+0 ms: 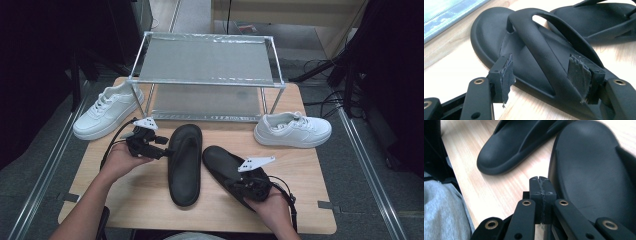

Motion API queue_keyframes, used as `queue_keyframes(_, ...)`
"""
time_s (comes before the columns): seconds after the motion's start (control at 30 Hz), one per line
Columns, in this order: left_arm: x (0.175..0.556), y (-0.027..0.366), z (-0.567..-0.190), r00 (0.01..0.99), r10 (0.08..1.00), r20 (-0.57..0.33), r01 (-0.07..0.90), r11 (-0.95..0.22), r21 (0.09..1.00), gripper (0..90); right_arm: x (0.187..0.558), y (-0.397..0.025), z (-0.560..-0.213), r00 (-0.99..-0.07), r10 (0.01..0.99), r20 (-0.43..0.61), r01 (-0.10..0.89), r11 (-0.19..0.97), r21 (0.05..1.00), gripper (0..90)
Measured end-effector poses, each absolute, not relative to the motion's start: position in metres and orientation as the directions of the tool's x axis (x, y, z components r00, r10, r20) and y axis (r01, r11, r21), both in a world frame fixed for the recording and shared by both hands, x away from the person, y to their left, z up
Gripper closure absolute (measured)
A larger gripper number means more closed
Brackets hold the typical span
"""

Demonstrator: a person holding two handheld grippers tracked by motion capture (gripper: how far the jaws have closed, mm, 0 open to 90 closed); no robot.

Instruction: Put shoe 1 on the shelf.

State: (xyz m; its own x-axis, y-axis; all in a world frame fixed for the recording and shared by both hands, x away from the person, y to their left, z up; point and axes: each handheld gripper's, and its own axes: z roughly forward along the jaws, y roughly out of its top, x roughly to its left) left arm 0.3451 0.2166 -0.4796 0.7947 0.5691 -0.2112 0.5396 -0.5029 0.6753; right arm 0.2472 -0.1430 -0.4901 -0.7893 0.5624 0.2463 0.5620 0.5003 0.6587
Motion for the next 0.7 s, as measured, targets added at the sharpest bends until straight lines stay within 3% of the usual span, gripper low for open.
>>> queue_keyframes(0.7,0.35,0.213,-0.479,0.799,0.562,-0.214,0.536,-0.504,0.677,37.7,0.253,-0.178,-0.491,-0.724,0.659,0.204,0.613,0.478,0.629,90.0)
